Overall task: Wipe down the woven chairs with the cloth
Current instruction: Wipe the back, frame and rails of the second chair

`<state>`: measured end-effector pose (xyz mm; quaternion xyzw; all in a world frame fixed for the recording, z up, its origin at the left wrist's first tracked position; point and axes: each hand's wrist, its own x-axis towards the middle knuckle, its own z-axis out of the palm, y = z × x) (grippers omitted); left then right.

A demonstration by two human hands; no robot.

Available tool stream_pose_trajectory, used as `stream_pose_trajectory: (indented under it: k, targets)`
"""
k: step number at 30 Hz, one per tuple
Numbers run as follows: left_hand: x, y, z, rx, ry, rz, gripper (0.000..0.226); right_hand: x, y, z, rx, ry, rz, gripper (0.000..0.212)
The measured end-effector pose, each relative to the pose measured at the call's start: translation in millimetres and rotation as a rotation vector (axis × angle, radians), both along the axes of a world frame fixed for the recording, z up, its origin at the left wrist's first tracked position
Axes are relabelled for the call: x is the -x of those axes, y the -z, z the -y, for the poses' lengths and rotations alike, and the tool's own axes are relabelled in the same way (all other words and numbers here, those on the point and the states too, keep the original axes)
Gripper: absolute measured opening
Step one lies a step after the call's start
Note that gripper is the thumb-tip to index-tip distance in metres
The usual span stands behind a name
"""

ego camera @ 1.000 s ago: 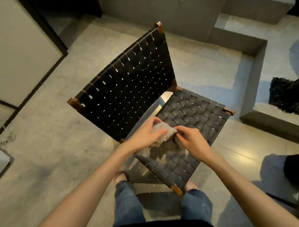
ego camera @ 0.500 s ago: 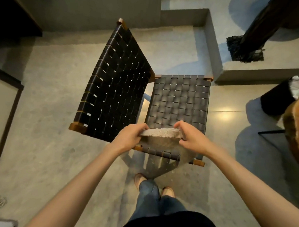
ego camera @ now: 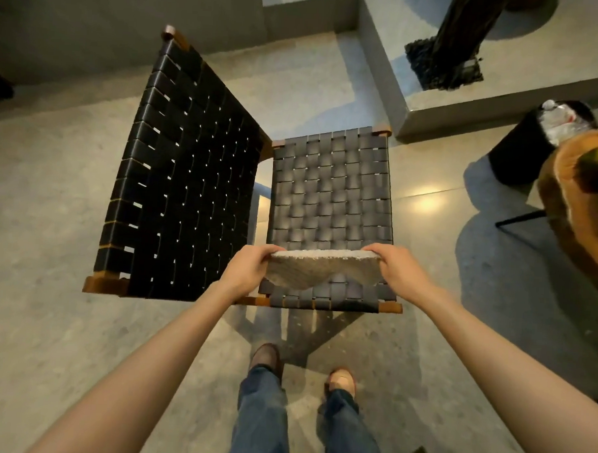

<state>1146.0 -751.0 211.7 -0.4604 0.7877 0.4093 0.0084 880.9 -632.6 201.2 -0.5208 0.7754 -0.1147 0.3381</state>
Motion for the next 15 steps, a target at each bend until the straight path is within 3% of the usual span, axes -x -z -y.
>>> stream_pose_trajectory:
  k: [9,15]
  targets:
    - [23.9,63.5,46.3,0.063,0.102,-0.267,0.04,-10.6,30.2,-2.8,0.119,0.36,-0.065,0.04]
    - [-3.9,132.4,25.0,0.027,0.172,-0.314,0.041,-47.3,94.6,-50.8,0.006,0.346,-0.075,0.052]
